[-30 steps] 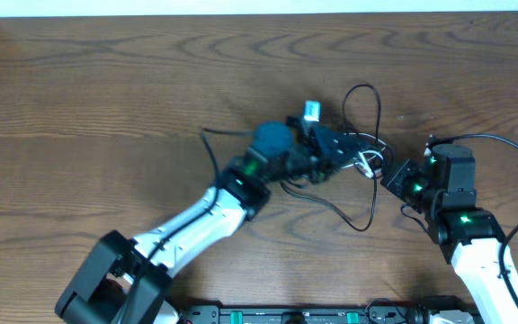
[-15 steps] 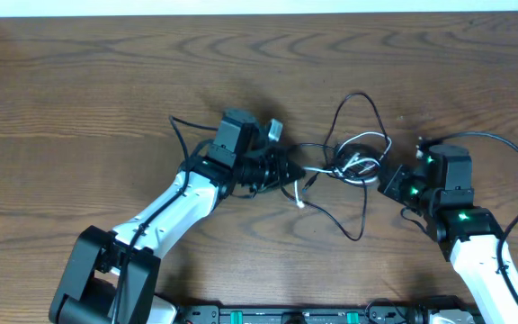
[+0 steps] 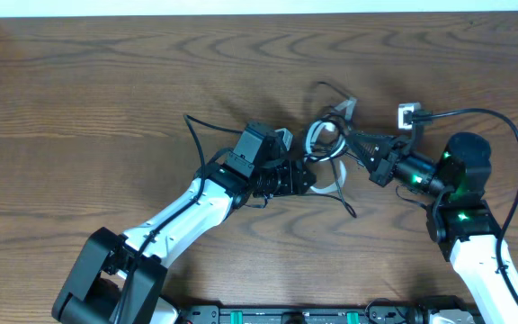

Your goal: Untangle cables

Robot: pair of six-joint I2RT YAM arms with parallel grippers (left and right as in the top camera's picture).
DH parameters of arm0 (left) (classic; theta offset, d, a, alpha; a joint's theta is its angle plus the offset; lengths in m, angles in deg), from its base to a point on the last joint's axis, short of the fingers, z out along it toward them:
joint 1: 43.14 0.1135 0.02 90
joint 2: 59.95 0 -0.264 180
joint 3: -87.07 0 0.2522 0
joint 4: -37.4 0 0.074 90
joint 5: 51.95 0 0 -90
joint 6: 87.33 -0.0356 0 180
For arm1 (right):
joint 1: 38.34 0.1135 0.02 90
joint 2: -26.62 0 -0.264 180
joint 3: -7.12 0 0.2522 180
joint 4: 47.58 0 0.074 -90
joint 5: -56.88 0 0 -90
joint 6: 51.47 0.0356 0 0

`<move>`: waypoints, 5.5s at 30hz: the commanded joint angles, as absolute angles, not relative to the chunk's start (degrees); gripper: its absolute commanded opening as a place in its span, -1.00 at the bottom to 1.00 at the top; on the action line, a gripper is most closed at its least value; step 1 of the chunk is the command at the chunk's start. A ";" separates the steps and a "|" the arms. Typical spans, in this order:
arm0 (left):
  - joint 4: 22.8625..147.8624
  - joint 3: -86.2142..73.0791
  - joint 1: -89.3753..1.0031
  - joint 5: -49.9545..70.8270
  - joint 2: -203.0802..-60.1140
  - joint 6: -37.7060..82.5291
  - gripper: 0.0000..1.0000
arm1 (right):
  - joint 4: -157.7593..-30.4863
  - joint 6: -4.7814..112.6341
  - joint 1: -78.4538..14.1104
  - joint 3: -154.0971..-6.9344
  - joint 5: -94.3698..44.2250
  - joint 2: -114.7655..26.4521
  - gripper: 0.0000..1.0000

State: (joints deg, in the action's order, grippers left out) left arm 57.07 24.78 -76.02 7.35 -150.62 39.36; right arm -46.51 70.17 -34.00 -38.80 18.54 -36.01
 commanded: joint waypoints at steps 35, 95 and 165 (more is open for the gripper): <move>66.99 24.32 -69.33 5.72 -143.02 23.91 0.81 | -62.27 56.64 -34.17 -39.30 25.12 -35.91 -0.98; 52.89 24.05 -82.42 30.96 -119.54 35.51 -0.85 | -87.97 67.54 -34.17 -39.30 -20.14 -37.06 -0.98; 75.73 24.12 -82.45 35.16 -126.25 38.27 0.44 | -56.34 62.49 -24.86 -39.33 14.24 -39.49 -0.98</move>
